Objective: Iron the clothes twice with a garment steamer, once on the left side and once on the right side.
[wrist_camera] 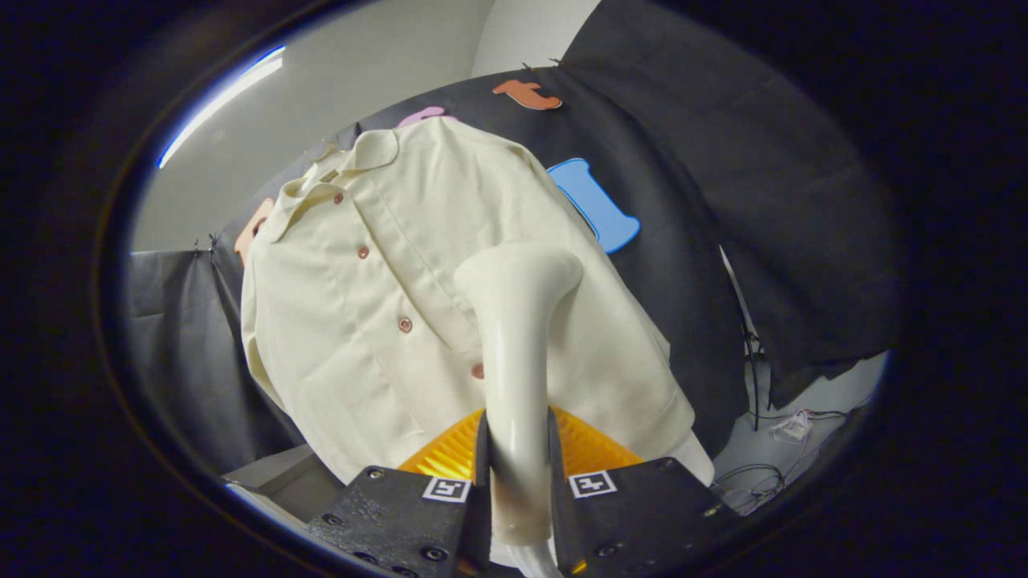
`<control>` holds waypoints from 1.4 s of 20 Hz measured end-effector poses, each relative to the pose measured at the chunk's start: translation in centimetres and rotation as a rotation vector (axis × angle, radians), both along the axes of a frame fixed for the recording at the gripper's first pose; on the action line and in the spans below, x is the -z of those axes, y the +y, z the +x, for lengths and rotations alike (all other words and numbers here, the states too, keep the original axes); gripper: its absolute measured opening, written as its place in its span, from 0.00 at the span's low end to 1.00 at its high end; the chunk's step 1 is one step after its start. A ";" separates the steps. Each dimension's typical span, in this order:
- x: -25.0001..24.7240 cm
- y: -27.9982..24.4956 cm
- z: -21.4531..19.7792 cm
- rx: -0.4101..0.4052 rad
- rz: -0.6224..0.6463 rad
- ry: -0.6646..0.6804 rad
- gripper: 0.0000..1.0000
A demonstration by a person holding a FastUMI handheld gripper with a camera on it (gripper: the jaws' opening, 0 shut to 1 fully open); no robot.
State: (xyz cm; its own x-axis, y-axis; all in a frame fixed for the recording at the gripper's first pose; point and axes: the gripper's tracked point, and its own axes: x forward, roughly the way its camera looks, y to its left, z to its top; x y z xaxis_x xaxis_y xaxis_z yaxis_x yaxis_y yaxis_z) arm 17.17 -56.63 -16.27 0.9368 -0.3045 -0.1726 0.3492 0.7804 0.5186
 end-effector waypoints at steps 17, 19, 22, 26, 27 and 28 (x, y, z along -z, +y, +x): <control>11.4 2.0 -4.5 0.042 0.109 0.135 0.30; 12.4 2.3 -5.1 0.049 0.131 0.140 0.30; 14.1 3.0 -6.5 0.059 0.165 0.165 0.30; 15.2 5.0 -8.2 0.045 0.181 0.189 0.30; 15.1 5.7 -8.5 0.035 0.180 0.191 0.30; 15.1 6.6 -8.9 0.023 0.187 0.193 0.30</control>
